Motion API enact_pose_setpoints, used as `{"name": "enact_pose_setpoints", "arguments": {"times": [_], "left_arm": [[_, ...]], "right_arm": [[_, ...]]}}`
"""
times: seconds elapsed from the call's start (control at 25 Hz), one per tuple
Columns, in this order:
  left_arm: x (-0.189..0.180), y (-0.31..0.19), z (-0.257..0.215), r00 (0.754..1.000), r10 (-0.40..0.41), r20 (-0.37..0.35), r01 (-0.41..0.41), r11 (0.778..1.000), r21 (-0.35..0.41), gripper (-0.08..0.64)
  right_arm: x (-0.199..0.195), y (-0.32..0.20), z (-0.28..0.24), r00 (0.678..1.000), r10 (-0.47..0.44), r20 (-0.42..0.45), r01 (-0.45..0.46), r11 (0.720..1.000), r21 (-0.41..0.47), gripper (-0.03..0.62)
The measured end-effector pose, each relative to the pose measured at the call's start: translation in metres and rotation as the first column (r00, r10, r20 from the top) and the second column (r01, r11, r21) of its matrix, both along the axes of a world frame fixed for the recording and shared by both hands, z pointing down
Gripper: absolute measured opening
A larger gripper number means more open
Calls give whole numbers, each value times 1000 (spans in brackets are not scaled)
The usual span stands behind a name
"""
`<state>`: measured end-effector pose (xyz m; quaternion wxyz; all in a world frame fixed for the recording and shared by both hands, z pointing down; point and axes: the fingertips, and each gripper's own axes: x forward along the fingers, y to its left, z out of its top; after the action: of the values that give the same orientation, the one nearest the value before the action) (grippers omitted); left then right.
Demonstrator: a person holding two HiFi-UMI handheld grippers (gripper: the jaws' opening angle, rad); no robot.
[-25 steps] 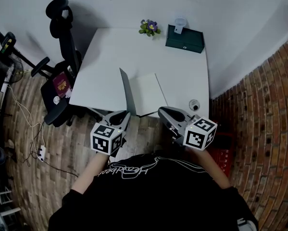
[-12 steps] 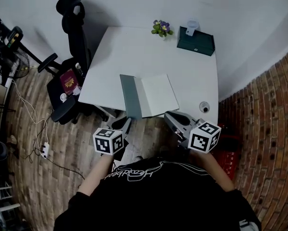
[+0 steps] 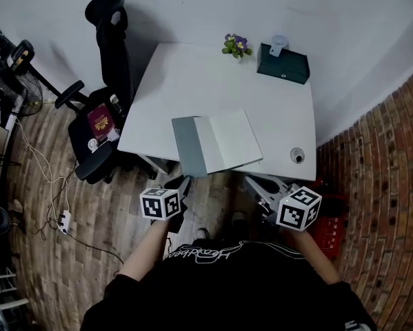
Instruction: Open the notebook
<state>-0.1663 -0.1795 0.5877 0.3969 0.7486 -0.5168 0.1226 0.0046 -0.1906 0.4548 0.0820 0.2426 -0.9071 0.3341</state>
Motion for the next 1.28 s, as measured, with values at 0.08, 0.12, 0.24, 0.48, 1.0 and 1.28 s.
{"name": "enact_pose_setpoints", "arguments": {"times": [0.08,0.12,0.24,0.48,1.0,1.28], "left_arm": [[-2,0,4,1000,7,6,-7,1000,2,66],[-3,0,5,1000,9,9,-9,1000,4,85],[-7,-1,10,1000,14,3,-14,1000,6,154],[-10,8,-4,998,63,-3,-63,997,42,290],[-17,47,-128,970,226,95,-244,921,304,299],[3,80,-194,933,348,97,-352,818,454,147]], "right_arm": [[1,4,0,1000,12,-8,-12,1000,2,0],[2,5,0,1000,15,-11,-15,1000,3,0],[0,13,-1,1000,12,-20,-12,1000,9,0],[-14,26,-18,999,6,-33,-4,999,51,0],[-65,62,-51,999,-38,30,33,987,158,0],[-82,84,-73,995,-86,55,69,965,252,0]]}}
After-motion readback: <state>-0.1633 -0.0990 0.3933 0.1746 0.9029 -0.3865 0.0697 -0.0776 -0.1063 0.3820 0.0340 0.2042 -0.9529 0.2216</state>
